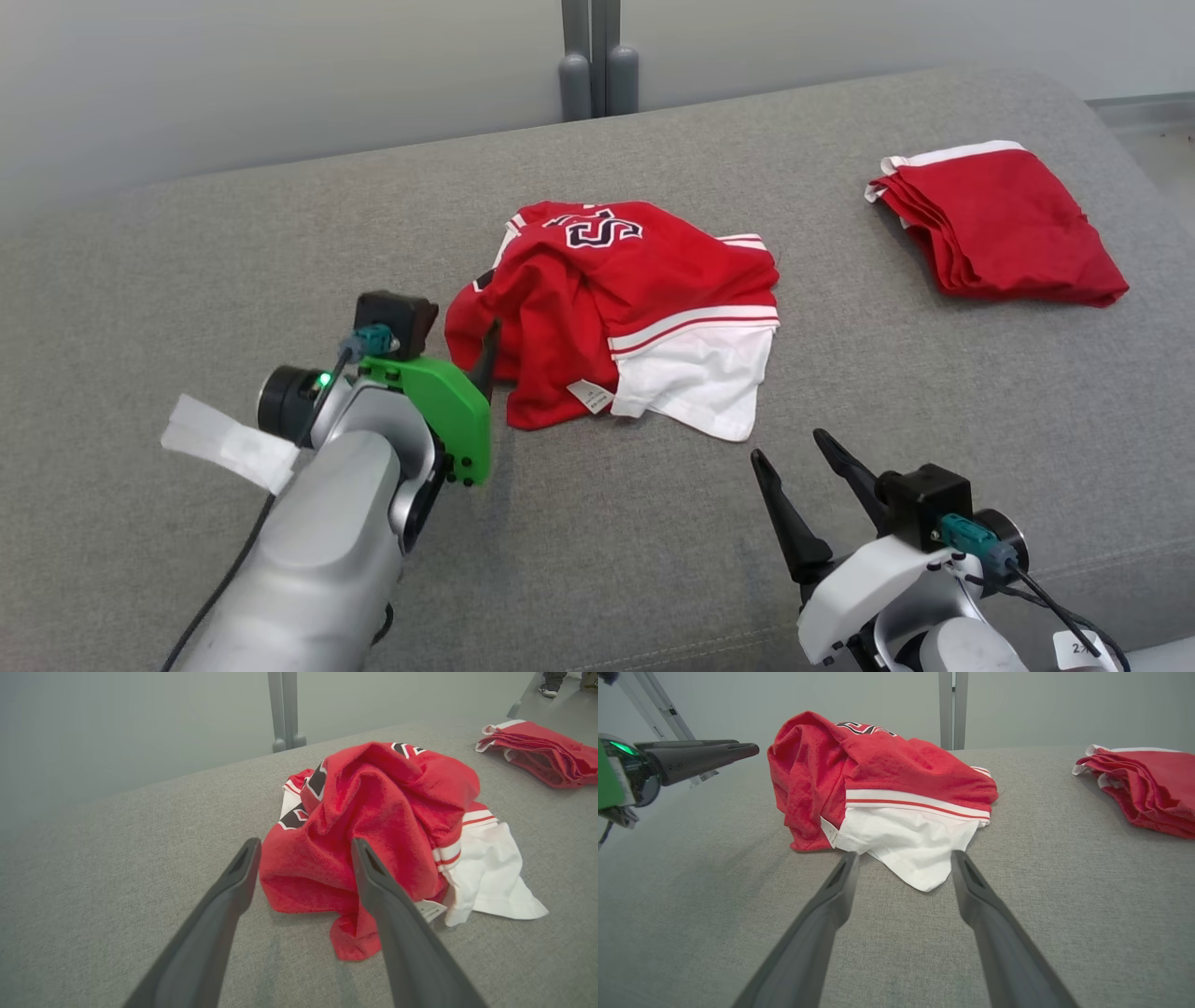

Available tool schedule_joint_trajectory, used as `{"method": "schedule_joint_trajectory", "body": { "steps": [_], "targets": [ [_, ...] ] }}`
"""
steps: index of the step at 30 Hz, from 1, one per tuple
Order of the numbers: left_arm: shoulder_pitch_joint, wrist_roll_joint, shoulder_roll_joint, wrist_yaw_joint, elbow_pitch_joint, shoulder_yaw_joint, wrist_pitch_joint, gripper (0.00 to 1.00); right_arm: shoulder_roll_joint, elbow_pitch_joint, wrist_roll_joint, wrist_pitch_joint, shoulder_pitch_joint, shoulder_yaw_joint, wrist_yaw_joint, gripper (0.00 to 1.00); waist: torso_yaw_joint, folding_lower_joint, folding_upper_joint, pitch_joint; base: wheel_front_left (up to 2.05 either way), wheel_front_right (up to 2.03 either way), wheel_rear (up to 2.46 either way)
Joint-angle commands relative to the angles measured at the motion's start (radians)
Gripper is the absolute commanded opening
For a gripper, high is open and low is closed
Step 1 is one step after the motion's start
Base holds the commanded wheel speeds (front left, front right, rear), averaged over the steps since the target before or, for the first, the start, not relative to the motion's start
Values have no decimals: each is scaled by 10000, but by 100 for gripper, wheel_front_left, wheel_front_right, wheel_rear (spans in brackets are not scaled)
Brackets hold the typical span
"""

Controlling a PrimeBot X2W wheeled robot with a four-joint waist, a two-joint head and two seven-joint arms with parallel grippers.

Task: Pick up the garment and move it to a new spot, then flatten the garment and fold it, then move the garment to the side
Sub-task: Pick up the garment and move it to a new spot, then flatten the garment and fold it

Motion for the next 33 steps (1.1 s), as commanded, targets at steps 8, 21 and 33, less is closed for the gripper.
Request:
{"method": "schedule_joint_trajectory", "body": {
  "steps": [8, 21, 33],
  "targets": [
    [1564, -278, -16, 200, -698, -248, 319, 100, 0, -354, -160, 228, 217, -23, -5, 100, 180, 0, 0, -160, 0, 0, 0],
    [1616, -343, -113, 405, -863, -482, 604, 100, 2, -730, -212, 210, -44, -206, -5, 100, -668, 0, 0, 915, 0, 0, 0],
    [1229, -422, -130, 472, -131, -593, 824, 18, 1, -510, -45, -140, -275, -343, -5, 100, -1155, 0, 0, 1508, 0, 0, 0]
  ]
}}
